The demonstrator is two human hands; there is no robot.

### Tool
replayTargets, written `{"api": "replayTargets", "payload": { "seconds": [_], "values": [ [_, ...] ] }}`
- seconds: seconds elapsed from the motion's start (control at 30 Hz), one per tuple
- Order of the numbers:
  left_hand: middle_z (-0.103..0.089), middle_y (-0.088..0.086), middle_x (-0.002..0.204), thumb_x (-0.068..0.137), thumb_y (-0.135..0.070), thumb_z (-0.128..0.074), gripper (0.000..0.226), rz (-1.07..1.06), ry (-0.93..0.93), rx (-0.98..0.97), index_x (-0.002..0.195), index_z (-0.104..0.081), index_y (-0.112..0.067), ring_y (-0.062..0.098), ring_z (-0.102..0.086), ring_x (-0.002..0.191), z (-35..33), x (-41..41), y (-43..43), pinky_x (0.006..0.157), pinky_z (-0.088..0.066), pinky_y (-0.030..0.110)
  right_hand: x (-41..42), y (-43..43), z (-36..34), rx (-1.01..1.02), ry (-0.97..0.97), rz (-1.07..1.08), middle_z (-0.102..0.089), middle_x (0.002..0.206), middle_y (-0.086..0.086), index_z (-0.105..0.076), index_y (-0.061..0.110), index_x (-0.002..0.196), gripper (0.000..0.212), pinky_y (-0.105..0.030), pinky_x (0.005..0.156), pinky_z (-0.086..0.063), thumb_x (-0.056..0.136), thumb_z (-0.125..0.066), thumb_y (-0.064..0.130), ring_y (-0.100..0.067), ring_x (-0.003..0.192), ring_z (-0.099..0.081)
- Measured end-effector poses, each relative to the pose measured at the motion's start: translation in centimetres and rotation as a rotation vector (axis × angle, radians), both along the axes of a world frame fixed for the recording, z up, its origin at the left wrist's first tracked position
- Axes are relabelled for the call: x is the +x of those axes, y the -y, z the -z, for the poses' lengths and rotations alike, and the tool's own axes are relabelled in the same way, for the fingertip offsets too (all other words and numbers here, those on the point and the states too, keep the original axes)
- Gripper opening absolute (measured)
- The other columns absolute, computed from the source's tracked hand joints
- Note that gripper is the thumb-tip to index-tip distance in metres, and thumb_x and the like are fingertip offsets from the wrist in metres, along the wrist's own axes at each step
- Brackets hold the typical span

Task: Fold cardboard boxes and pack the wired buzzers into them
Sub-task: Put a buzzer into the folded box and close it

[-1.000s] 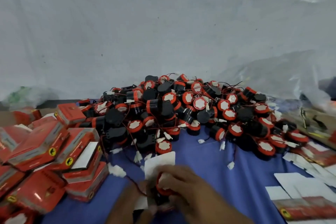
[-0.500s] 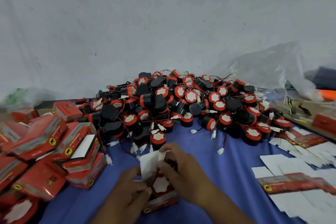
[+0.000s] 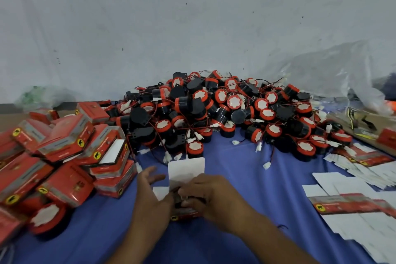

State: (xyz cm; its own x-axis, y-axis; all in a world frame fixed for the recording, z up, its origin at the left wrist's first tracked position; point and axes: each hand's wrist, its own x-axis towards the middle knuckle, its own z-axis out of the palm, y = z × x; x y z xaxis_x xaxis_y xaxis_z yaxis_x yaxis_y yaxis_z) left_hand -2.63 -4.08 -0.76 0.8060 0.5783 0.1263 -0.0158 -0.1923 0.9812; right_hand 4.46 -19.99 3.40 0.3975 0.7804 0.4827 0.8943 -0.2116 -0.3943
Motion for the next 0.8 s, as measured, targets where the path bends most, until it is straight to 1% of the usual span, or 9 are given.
{"api": "replayTargets", "payload": {
  "seconds": [0.07,0.13,0.2,0.3,0.4,0.5,0.6,0.67,0.8],
  "values": [
    [-0.052,-0.016,0.121,0.083,-0.005,-0.073,0.067,0.041,0.001,-0.002,0.126,-0.034,-0.039,0.010,-0.057,0.104,0.0,-0.3,-0.2,0.071,-0.049,0.025,0.1,0.1,-0.1,-0.054,-0.005,-0.005,-0.072,0.117,-0.009,-0.076,0.006,0.112,0.022,-0.028,0.092,-0.053,0.093,-0.067,0.008,-0.024,0.105,-0.067],
    [-0.052,-0.010,0.122,0.081,-0.001,-0.071,0.063,0.051,0.010,0.026,0.120,-0.036,-0.037,0.012,-0.055,0.106,0.1,-0.5,-0.4,0.074,-0.048,0.026,0.1,0.4,0.0,-0.074,-0.001,-0.007,-0.067,0.120,-0.004,-0.075,0.010,0.110,0.019,-0.012,0.087,-0.045,0.096,-0.064,0.008,-0.015,0.105,-0.063],
    [-0.050,-0.008,0.120,0.082,0.002,-0.069,0.060,0.071,0.012,0.051,0.116,-0.036,-0.035,0.004,-0.056,0.098,-0.2,-0.7,-0.2,0.069,-0.048,0.021,0.0,0.4,0.1,-0.104,0.011,0.026,-0.065,0.107,0.003,-0.070,0.021,0.103,0.012,-0.020,0.074,-0.049,0.096,-0.063,0.014,-0.013,0.091,-0.059],
    [-0.049,-0.004,0.112,0.087,0.009,-0.062,0.053,0.153,0.075,0.155,0.110,-0.035,-0.030,0.003,-0.063,0.079,-0.4,-1.1,0.8,0.060,-0.051,0.016,-0.7,-0.5,0.0,-0.392,0.181,0.119,-0.054,0.127,0.001,-0.062,0.026,0.130,0.041,-0.040,0.082,-0.050,0.093,-0.061,0.009,-0.021,0.107,-0.055],
    [-0.054,0.005,0.109,0.089,0.011,-0.060,0.055,0.161,0.142,0.159,0.114,-0.033,-0.029,0.016,-0.069,0.082,-0.2,-1.2,1.5,0.064,-0.057,0.026,-0.6,-1.0,0.1,-0.356,0.188,0.062,-0.060,0.125,-0.007,-0.067,0.012,0.122,0.042,-0.040,0.083,-0.049,0.083,-0.060,-0.003,-0.030,0.111,-0.058],
    [-0.057,0.020,0.102,0.087,0.009,-0.063,0.061,0.121,0.140,0.113,0.120,-0.032,-0.032,0.035,-0.067,0.081,0.0,-1.0,1.3,0.067,-0.059,0.049,-0.1,-0.7,0.3,-0.296,0.084,-0.014,-0.066,0.126,-0.008,-0.072,0.006,0.117,0.043,-0.039,0.094,-0.049,0.078,-0.064,-0.009,-0.026,0.118,-0.060],
    [-0.060,0.017,0.086,0.085,0.005,-0.069,0.062,0.102,0.130,0.127,0.118,-0.036,-0.035,0.031,-0.065,0.071,0.3,-1.0,1.1,0.060,-0.059,0.041,0.0,-0.1,0.3,-0.179,-0.090,-0.084,-0.058,0.139,-0.011,-0.071,0.000,0.119,0.038,-0.037,0.105,-0.047,0.087,-0.058,-0.013,-0.026,0.127,-0.056],
    [-0.063,0.012,0.097,0.084,0.001,-0.073,0.060,0.092,0.115,0.145,0.123,-0.043,-0.033,0.025,-0.068,0.081,0.1,-1.0,1.2,0.070,-0.060,0.040,0.2,0.2,0.4,-0.123,-0.149,-0.075,-0.053,0.140,-0.007,-0.074,0.004,0.114,0.031,-0.033,0.105,-0.044,0.091,-0.057,-0.006,-0.022,0.126,-0.053],
    [-0.055,0.000,0.119,0.086,-0.006,-0.073,0.057,0.045,0.085,0.393,0.138,-0.054,-0.014,0.017,-0.061,0.106,-0.2,-1.0,0.7,0.093,-0.052,0.033,0.3,0.0,0.1,-0.166,-0.066,0.076,-0.056,0.119,0.011,-0.079,0.025,0.102,0.019,-0.034,0.100,-0.030,0.095,-0.062,0.025,-0.016,0.110,-0.044]
  ]
}}
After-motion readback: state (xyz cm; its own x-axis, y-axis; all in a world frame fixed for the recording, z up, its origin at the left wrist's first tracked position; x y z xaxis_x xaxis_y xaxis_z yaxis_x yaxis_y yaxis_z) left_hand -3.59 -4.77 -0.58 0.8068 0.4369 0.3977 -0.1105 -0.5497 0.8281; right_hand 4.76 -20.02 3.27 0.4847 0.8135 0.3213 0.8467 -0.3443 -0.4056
